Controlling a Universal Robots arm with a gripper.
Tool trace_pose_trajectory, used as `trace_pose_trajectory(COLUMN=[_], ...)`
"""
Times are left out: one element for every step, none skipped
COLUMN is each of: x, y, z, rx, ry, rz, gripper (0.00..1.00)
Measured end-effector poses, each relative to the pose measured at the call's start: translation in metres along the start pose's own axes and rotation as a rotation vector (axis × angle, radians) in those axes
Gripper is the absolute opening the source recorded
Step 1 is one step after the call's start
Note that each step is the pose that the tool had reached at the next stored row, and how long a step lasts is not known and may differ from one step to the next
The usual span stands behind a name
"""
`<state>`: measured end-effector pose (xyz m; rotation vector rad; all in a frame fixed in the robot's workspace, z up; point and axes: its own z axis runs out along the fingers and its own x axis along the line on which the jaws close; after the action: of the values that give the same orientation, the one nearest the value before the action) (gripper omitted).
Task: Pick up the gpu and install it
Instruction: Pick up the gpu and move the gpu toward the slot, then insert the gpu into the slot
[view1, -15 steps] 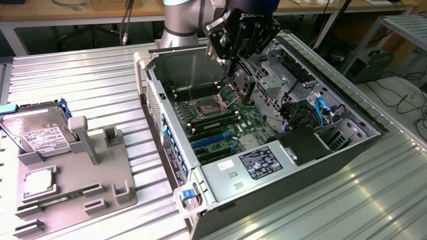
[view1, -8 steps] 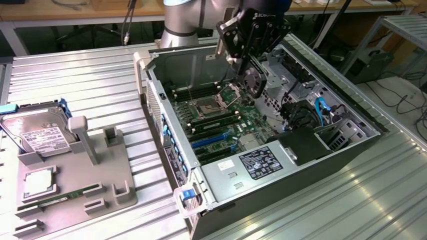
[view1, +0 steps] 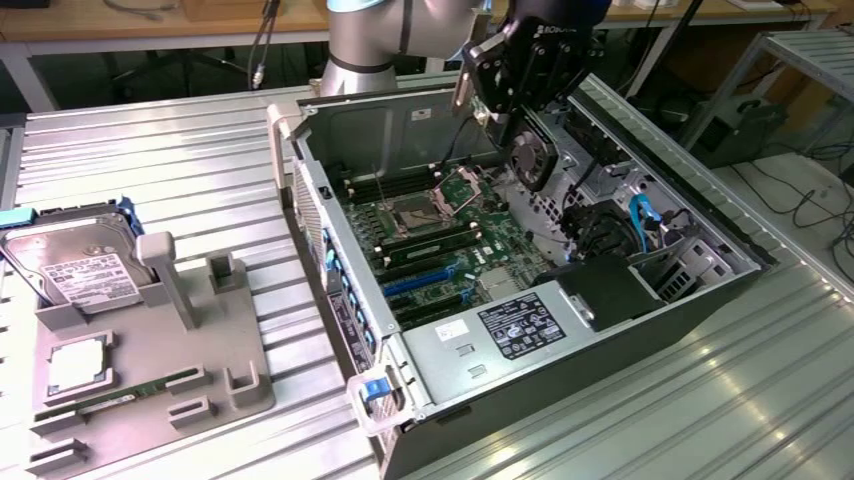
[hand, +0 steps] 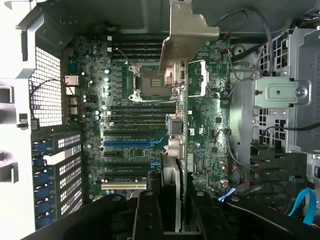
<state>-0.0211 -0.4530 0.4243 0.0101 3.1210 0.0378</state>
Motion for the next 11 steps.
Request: trace_pose_trajectory(x=[0.0000,0.0000,0.0000,0.0000,0.0000,0.0000,0.0000,0.0000,-0.0001,0.0000,0.0000], y=[0.0000,0.0000,0.0000,0.0000,0.0000,0.0000,0.0000,0.0000,0.0000,0.0000,0.0000], z=[0.0000,0.0000,0.0000,0.0000,0.0000,0.0000,0.0000,0.0000,0.0000,0.0000,0.0000], rx=[0.0001,0.0000,0.0000,0.0000,0.0000,0.0001,0.0000,0.0000,0.0000,0.0000,0.0000], ry=[0.0000,0.0000,0.0000,0.0000,0.0000,0.0000,0.0000,0.0000,0.0000,0.0000,0.0000], rz=[0.000,0.000,0.000,0.000,0.000,0.000,0.000,0.000,0.000,0.000,0.000], gripper=[0.27,0.27,0.27,0.27,0.27,0.27,0.27,0.27,0.27,0.27,0.27])
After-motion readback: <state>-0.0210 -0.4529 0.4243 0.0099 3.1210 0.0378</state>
